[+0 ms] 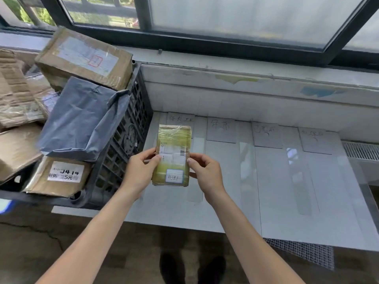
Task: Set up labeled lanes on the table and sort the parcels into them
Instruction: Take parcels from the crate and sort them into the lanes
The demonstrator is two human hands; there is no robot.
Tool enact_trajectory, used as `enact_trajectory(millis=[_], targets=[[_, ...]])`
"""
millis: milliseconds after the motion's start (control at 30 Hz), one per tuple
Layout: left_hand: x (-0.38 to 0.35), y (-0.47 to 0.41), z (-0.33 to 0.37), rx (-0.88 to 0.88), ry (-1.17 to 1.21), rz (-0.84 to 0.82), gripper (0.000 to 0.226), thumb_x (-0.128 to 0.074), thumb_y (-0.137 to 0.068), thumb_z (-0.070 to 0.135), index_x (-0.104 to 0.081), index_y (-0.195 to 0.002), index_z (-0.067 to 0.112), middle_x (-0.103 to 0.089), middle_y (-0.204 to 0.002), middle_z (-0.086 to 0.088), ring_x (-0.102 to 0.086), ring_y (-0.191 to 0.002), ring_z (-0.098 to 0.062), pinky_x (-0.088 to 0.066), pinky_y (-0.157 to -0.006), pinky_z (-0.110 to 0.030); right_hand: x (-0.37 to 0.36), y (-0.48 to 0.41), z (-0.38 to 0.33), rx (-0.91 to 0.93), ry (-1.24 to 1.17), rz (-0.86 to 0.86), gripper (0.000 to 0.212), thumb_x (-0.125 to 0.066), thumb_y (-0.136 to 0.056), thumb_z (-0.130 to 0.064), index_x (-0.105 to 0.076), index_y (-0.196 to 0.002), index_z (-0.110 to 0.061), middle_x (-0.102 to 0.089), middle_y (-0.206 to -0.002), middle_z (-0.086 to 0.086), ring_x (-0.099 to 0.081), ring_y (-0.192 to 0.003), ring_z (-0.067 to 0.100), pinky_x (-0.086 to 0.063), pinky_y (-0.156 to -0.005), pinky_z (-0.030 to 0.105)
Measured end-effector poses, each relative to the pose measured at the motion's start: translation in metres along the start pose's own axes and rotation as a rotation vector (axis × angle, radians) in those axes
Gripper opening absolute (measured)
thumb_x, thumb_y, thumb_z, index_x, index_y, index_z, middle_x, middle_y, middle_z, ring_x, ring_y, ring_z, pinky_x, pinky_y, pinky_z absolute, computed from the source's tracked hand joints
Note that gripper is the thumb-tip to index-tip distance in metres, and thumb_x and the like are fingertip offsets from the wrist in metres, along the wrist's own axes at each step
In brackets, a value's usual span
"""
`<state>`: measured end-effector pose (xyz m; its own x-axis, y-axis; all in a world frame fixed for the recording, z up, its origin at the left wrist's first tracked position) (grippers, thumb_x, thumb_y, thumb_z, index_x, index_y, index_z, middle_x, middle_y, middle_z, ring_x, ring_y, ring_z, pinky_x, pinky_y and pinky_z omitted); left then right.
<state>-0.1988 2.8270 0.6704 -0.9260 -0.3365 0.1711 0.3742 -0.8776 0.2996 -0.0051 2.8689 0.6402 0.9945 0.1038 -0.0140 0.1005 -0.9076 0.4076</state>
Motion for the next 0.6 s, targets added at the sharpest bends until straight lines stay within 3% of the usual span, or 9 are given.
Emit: enact_trajectory(millis=[67,233,467,600], targets=[[-0.001,-0.002,-0.004,0.018,-0.005,-0.012,0.026,-0.058,-0.099,0.014,-0.068,-0.118,0.030,-0.074,-0.101,0.016,-0.071,-0.091,-0.003,-0.060,-0.069,-0.022,0.000,-0.001,0.004,-0.009,-0.004,0.012,0.015,-0.064,-0.095,-0.009,-0.074,-0.104,-0.014,-0.076,-0.099,0.006,-0.072,-0.099,0.023,-0.062,-0.085,0.041],[-0.007,0.000,0.000,0.025,-0.008,-0.057,0.033,-0.056,-0.100,0.014,-0.069,-0.094,0.044,-0.075,-0.094,0.022,-0.072,-0.086,-0.001,-0.057,-0.063,-0.019,0.005,0.002,0.003,-0.020,0.004,0.033,0.016,-0.063,-0.094,-0.009,-0.074,-0.107,-0.011,-0.076,-0.100,0.007,-0.071,-0.101,0.025,-0.061,-0.086,0.044],[-0.065,0.003,0.030,-0.024,0.034,-0.119,0.027,-0.058,-0.098,0.014,-0.071,-0.098,0.037,-0.076,-0.095,0.012,-0.072,-0.078,-0.001,-0.059,-0.059,-0.023,0.065,0.012,-0.026,0.034,-0.011,0.134,0.019,-0.063,-0.095,-0.009,-0.073,-0.111,-0.008,-0.076,-0.104,0.008,-0.071,-0.101,0.024,-0.061,-0.087,0.041],[-0.123,0.015,0.055,-0.054,0.054,-0.170,0.024,-0.058,-0.098,0.012,-0.070,-0.105,0.032,-0.075,-0.088,0.018,-0.070,-0.074,0.002,-0.057,-0.054,-0.022,0.126,0.016,-0.047,0.091,-0.024,0.191,0.022,-0.063,-0.095,-0.007,-0.072,-0.115,-0.005,-0.075,-0.104,0.008,-0.070,-0.091,0.014,-0.061,-0.081,0.033]])
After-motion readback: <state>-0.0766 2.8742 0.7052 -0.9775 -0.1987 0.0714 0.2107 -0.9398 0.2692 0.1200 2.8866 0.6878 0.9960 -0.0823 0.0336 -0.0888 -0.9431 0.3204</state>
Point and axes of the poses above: each hand's wrist, its own y-axis away from the middle knuckle, its own x-axis out of the back of the hand, z = x × y, the point moved 7 cm from there along -y, towards the middle knuckle
